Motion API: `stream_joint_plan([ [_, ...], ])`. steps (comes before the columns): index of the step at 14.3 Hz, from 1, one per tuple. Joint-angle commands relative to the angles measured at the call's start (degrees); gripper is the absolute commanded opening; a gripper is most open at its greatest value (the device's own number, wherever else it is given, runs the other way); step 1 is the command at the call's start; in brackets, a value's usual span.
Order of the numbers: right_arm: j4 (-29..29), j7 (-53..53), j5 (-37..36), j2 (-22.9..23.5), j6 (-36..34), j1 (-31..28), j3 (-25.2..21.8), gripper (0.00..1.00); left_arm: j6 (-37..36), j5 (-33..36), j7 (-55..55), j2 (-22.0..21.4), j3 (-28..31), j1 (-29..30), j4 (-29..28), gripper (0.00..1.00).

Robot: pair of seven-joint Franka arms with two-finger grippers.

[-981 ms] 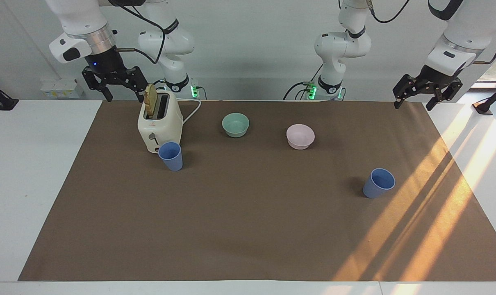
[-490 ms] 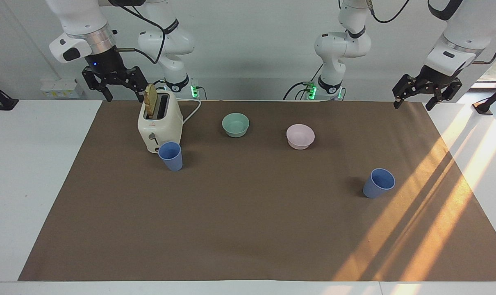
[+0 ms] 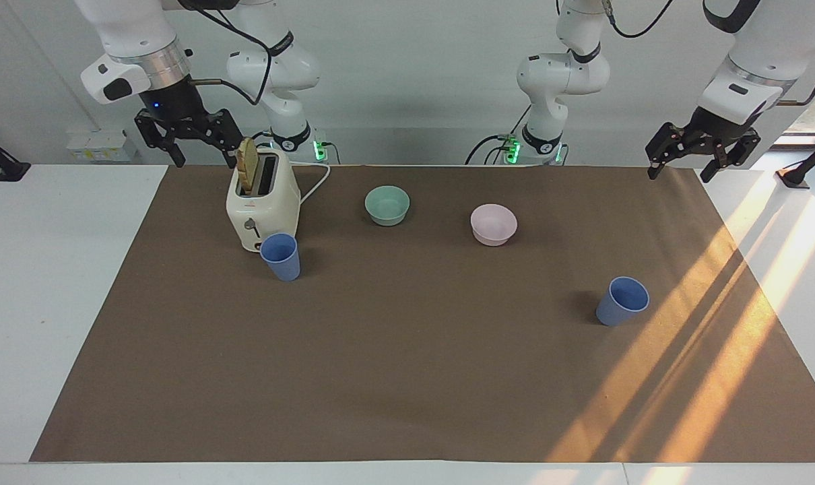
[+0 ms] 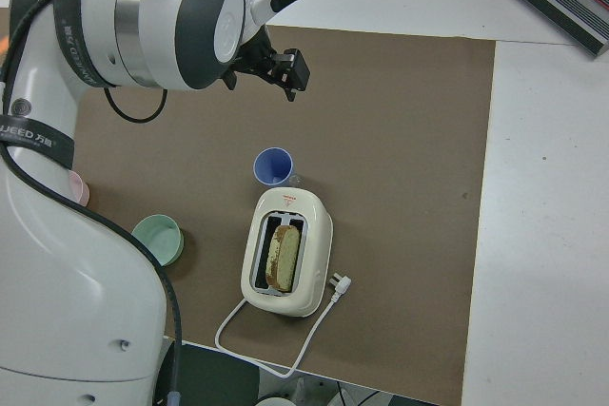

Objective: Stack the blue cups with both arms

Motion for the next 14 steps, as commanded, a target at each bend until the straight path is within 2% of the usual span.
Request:
stream_joint_plan([
  [1,-0.29,1.14,-0.36,-0.43,-0.13,-0.71,0.55,1.0,0.67,0.51,0.38,-0.53,-0.22,0.33,-0.31,1.0],
  [9,-0.29,1.14,-0.36,-0.43,-0.13,-0.71,0.55,1.0,2.86,0.33,0.56,0.43,-0.13,0.77,-0.31,1.0],
  [14,-0.29,1.14,-0.36,-0.43,-0.04,-0.71,0.55,1.0,6.9,-1.34,3.45,3.77,-0.13,2.88,-0.39,1.0],
])
